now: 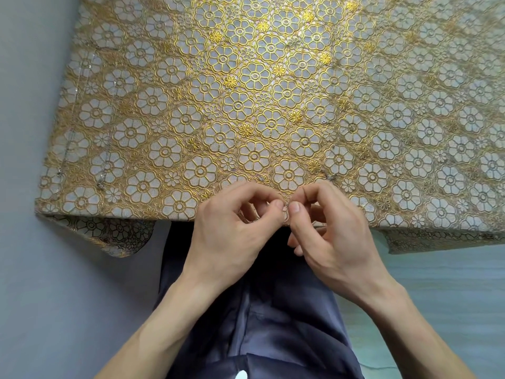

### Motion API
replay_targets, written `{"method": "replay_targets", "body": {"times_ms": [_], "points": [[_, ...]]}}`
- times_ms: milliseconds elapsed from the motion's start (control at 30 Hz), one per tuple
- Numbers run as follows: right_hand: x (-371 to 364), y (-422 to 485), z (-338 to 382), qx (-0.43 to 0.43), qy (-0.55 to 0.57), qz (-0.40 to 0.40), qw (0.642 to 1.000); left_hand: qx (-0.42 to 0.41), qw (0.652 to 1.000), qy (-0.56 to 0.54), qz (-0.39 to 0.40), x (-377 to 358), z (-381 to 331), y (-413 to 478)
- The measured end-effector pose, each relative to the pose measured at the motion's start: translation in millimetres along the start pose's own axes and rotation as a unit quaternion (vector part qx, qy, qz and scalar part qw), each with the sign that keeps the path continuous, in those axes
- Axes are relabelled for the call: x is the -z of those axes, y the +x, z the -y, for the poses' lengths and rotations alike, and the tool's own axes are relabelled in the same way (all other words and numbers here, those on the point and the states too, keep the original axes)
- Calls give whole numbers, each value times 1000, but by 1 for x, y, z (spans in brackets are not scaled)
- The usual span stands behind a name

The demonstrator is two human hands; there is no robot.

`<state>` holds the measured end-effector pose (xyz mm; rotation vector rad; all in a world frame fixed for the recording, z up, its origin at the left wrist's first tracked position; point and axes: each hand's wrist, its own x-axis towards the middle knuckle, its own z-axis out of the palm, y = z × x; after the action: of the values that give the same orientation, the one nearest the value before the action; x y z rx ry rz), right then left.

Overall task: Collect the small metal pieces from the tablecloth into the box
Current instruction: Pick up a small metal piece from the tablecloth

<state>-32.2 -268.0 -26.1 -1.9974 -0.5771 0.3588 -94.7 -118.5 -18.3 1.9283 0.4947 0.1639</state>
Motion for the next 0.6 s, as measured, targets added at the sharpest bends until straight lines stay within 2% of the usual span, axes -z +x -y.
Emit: {"method": "replay_targets", "body": {"times_ms": [233,600], "points": [[3,0,0,-2,0,-6,1000,-7,1000,14,10,2,0,1],[3,1,-1,60,-52,15,997,3,999,14,31,6,-1,1]]}}
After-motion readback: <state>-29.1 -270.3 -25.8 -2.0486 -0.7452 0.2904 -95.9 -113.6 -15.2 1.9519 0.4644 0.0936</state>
